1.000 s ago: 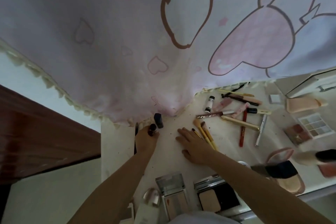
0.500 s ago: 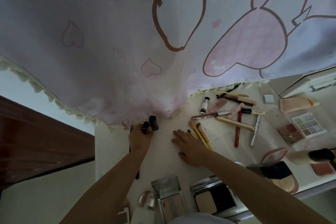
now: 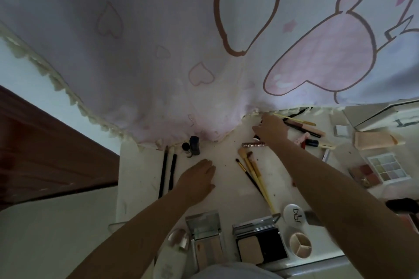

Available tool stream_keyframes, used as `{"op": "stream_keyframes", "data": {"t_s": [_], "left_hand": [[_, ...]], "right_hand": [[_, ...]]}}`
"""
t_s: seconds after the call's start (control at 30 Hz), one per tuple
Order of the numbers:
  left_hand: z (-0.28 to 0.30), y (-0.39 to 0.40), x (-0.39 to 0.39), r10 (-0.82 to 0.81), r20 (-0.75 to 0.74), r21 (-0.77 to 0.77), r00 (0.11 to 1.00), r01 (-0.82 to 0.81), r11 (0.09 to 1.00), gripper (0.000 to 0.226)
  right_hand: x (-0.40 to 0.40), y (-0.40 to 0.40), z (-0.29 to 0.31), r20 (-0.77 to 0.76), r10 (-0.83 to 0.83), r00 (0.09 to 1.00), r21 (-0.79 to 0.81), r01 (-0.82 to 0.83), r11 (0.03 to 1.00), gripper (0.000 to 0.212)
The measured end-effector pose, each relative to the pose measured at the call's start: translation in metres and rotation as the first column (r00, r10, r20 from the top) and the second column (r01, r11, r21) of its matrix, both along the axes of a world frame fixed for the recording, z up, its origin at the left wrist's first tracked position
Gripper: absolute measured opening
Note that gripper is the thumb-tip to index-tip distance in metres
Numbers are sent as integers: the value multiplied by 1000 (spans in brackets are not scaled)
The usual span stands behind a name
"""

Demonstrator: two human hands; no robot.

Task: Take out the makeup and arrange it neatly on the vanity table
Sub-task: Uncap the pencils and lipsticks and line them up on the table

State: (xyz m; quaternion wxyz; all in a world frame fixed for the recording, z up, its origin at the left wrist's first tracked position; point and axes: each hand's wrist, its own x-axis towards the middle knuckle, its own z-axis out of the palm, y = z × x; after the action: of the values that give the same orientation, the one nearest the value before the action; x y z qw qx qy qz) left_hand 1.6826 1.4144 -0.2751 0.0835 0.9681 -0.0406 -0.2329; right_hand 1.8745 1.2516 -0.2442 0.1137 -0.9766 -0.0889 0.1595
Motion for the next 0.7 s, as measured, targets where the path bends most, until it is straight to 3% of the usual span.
{"op": "stream_keyframes", "data": {"t_s": [0.2, 0.27, 0.4, 0.5, 0.63, 0.7], "left_hand": [[-16, 10, -2, -90, -116, 69, 989, 99, 993, 70], [-22, 12, -3, -101, -114, 66, 988, 109, 992, 70], [-31, 15, -4, -98, -79, 39, 992, 102, 994, 68], [-35, 16, -6, -97, -51, 29, 994, 99, 995, 68], [-33, 15, -6, -110, -22, 44, 994, 111, 993, 67], [-28, 14, -5, -98, -50, 44, 994, 100, 994, 68]], "right_hand": [[11, 11, -4, -104, -97, 990, -49, 93, 994, 38], [13, 11, -4, -110, -100, 989, 23, 103, 994, 40], [13, 8, 2, -134, -55, 989, 311, 95, 946, 45], [7, 5, 11, -166, -72, 984, 401, 133, 906, 42], [-18, -7, 29, -348, -61, 936, 637, 283, 717, 17], [-35, -14, 39, -432, -6, 902, 712, 345, 611, 20]]}}
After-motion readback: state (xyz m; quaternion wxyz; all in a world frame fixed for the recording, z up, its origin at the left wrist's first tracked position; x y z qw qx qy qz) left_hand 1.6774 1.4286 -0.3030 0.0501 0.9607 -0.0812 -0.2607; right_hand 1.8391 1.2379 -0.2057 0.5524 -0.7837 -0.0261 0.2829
